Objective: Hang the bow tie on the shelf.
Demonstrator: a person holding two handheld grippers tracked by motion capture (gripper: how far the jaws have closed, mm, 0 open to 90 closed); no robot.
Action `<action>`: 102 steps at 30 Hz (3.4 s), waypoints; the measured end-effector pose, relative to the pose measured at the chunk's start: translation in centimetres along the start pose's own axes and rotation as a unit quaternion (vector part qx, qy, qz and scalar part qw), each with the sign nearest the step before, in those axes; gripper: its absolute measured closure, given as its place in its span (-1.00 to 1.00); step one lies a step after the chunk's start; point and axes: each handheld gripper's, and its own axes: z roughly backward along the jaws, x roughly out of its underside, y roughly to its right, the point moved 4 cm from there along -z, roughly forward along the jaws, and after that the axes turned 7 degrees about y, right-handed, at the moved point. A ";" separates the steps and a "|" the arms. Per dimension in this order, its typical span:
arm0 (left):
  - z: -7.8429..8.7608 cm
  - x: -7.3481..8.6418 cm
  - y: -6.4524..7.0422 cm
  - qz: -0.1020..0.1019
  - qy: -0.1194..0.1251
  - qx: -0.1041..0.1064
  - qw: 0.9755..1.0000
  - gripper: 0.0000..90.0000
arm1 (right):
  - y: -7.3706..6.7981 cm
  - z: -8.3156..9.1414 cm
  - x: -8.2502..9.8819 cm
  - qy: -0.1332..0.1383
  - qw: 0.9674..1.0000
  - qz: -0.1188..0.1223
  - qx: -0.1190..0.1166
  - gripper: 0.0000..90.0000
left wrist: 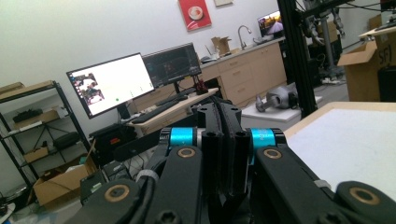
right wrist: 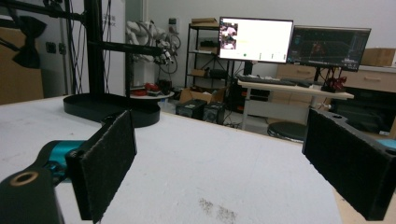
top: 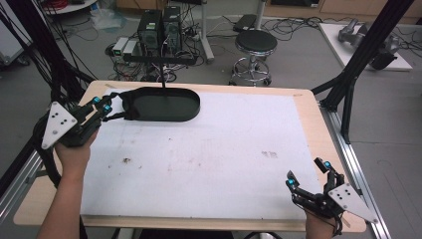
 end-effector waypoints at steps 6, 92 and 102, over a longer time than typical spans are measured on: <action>-2.1 1.2 -1.7 0.016 0.006 -0.007 1.000 0.93 | -0.3 -0.2 -0.6 0.009 1.000 0.004 -0.007 -0.80; 2.9 2.5 -4.5 0.109 -0.022 -0.125 0.986 -0.75 | -1.0 -0.9 -1.4 0.006 1.000 0.014 -0.016 -0.80; 9.6 2.0 -1.5 0.106 -0.025 -0.137 0.985 -0.74 | -0.1 -0.9 -1.4 0.004 1.000 -0.002 0.003 -0.80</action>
